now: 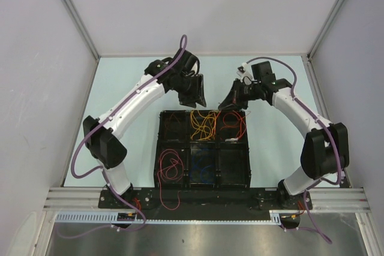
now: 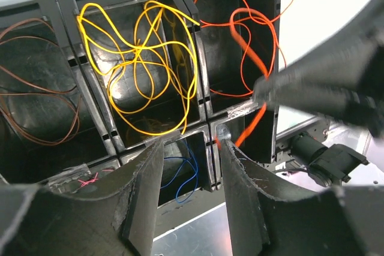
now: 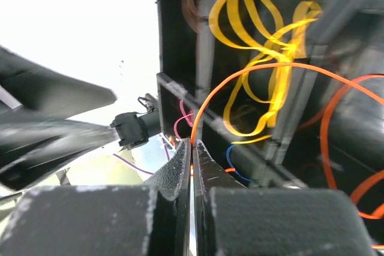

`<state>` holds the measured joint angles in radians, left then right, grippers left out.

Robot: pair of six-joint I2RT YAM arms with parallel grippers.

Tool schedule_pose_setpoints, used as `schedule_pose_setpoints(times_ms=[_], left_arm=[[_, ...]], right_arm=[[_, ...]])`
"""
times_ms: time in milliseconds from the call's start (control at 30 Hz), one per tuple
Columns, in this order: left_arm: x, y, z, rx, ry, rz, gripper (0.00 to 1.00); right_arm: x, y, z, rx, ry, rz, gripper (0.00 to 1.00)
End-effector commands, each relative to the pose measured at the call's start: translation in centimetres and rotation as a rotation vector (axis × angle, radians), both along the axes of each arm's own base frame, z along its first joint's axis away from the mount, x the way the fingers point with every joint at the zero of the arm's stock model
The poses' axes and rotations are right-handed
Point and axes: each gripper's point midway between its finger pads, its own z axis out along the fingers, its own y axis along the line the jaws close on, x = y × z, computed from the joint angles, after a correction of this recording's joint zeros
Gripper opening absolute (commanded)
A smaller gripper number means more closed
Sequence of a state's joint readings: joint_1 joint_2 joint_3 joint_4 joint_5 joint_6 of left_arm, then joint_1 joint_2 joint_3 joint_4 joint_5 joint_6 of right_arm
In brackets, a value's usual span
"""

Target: Untangle the cables

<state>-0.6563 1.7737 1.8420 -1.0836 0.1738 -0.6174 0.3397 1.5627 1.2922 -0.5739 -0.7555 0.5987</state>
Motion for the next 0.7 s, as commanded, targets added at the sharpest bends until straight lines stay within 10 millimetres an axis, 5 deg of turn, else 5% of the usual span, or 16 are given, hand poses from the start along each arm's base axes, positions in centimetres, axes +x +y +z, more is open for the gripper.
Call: schedule_pose_setpoints(times_ms=[0, 433, 667], left_arm=[[0.1, 1.0, 2.1, -0.019, -0.066, 0.006, 0.48], [1.3, 1.0, 1.9, -0.005, -0.060, 0.022, 0.48], [2.3, 0.2, 1.9, -0.008, -0.053, 0.016, 0.48]], right_arm=[[0.7, -1.3, -2.2, 0.026, 0.023, 0.027, 0.00], [0.3, -6.8, -7.8, -0.194, 0.139, -0.044, 0.00], [-0.1, -7.0, -9.5, -0.285, 0.157, -0.042, 0.00]])
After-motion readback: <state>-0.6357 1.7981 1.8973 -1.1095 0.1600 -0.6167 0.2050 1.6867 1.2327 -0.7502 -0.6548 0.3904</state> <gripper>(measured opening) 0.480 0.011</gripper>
